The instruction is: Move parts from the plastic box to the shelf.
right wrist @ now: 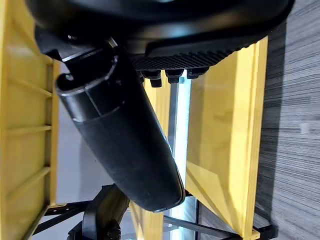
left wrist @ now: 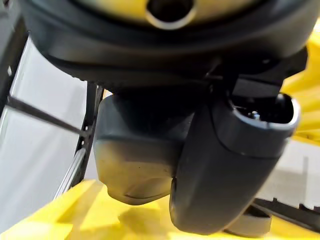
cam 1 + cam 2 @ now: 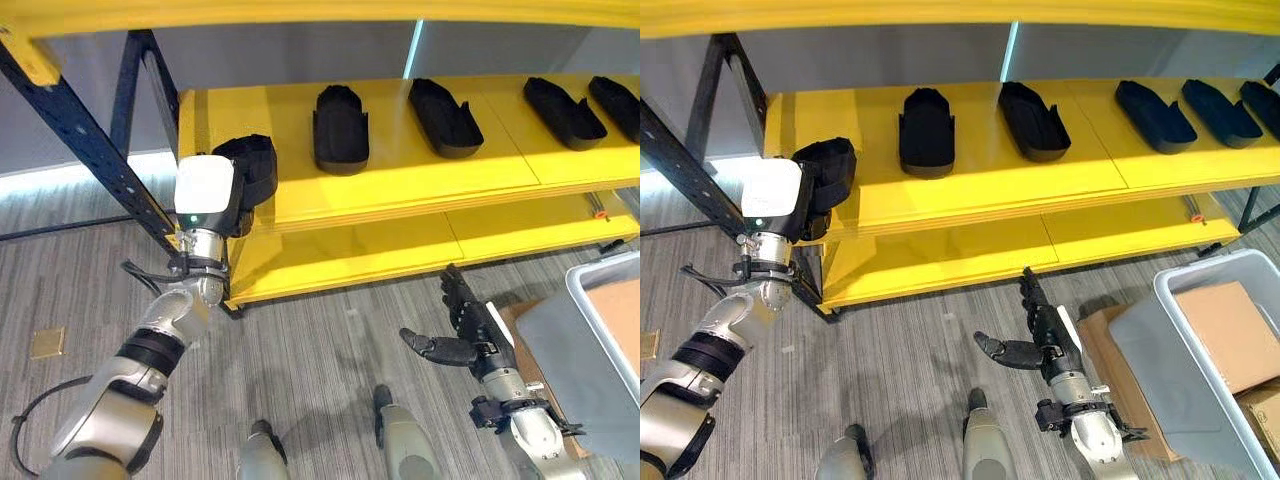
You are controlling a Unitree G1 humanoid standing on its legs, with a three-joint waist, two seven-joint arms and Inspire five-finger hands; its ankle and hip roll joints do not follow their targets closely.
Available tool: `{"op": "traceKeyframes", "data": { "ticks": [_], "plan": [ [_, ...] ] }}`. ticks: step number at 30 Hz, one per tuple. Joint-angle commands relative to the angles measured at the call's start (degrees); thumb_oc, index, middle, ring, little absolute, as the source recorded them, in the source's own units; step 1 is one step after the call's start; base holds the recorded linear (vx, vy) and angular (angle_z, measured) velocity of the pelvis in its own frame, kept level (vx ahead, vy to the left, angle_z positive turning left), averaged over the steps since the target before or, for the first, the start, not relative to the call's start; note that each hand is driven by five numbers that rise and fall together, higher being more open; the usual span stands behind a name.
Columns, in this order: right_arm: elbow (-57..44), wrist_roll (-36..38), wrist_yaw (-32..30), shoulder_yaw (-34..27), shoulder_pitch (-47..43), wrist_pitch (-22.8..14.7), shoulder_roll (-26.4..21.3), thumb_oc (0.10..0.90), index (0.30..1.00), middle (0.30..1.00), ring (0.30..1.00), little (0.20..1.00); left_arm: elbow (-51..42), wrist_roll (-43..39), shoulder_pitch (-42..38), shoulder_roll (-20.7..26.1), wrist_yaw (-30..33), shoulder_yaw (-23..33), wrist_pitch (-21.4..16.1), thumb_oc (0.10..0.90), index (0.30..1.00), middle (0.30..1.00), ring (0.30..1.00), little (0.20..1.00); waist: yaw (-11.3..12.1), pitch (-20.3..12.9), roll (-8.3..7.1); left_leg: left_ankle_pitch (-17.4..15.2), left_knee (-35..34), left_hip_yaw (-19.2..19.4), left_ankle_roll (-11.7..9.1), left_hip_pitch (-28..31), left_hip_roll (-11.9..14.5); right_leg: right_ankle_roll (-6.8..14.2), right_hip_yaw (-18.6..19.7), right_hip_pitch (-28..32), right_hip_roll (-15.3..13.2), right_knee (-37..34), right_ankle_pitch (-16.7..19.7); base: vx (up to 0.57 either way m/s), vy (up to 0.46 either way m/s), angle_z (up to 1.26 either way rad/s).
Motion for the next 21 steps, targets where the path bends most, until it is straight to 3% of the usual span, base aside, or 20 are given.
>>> {"op": "traceKeyframes", "data": {
  "ticks": [1, 21],
  "plan": [
    [-6.71, -0.92, -0.16, -2.16, -2.16, -5.18, -2.62, 0.900, 1.000, 1.000, 1.000, 1.000, -0.34, 1.83, -11.85, 2.16, 4.22, 1.19, -0.19, 0.400, 0.300, 0.300, 0.300, 0.300, 0.03, -4.02, 0.75, 3.00, -1.53, -2.94, -0.18, -1.83, 2.78, -0.11, 0.99, 5.43, -0.52, 2.84, -7.51, -0.05, -0.032, 0.02],
    [-6.67, -1.62, -0.03, -2.37, -1.06, -4.98, -3.83, 0.900, 1.000, 1.000, 1.000, 1.000, 2.94, -1.11, -17.27, 3.91, 4.04, 0.93, 1.54, 0.400, 0.300, 0.300, 0.300, 0.300, -0.02, -4.21, 0.62, 3.71, -0.54, -4.35, -0.37, -5.22, 3.99, -0.75, 0.55, 1.03, 0.33, 7.13, -8.93, -0.01, -0.019, 0.00]
  ]
}}
